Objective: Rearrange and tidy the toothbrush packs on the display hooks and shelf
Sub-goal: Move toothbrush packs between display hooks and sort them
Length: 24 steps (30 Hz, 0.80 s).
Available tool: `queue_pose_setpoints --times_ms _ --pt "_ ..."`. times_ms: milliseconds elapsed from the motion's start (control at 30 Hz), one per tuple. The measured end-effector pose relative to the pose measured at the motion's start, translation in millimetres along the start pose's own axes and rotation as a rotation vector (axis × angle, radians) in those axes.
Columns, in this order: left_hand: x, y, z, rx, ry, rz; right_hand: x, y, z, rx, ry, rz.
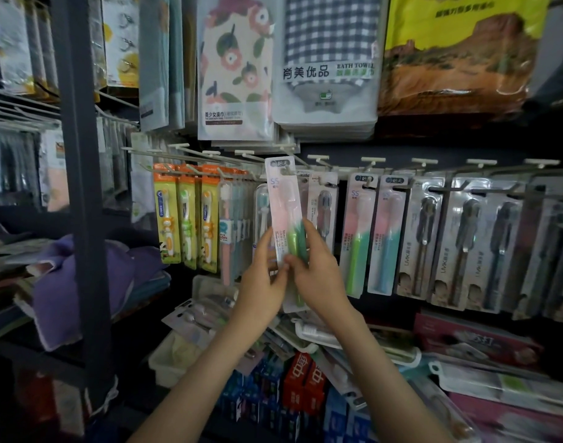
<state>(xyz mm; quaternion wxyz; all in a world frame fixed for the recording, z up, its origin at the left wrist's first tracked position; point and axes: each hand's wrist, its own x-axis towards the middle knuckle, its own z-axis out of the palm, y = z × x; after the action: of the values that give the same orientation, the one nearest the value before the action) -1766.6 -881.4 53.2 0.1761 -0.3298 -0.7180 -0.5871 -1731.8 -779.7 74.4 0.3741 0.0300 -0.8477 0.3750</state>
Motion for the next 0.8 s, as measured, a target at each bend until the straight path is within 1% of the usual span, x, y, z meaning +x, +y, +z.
queue_pose_setpoints --times_ms 67,167,267,367,467,667,800 --pt "-1 3 -4 -0.121 -0.034 -0.075 0 0 -4 0.022 -0.026 0.009" --pt "-2 10 -13 -0.215 -0.086 -0.109 -1 -2 -8 0.101 -0.04 -0.004" --pt "-1 11 -24 -0.311 -0.096 -0.175 -5 -3 -11 0.15 -0.049 -0.022" --pt "1 8 -35 -0.402 -0.069 -0.256 -1 5 -10 0.137 0.045 -0.034" --pt "3 9 -46 -0.45 -0.014 -0.314 13 20 -7 0.017 0.112 0.016" --pt "15 11 -66 -0.345 0.015 -0.315 40 42 0 -0.322 0.031 0.051" --pt "14 24 -64 -0.44 0.089 -0.351 51 46 -2 -0.444 0.083 0.08"
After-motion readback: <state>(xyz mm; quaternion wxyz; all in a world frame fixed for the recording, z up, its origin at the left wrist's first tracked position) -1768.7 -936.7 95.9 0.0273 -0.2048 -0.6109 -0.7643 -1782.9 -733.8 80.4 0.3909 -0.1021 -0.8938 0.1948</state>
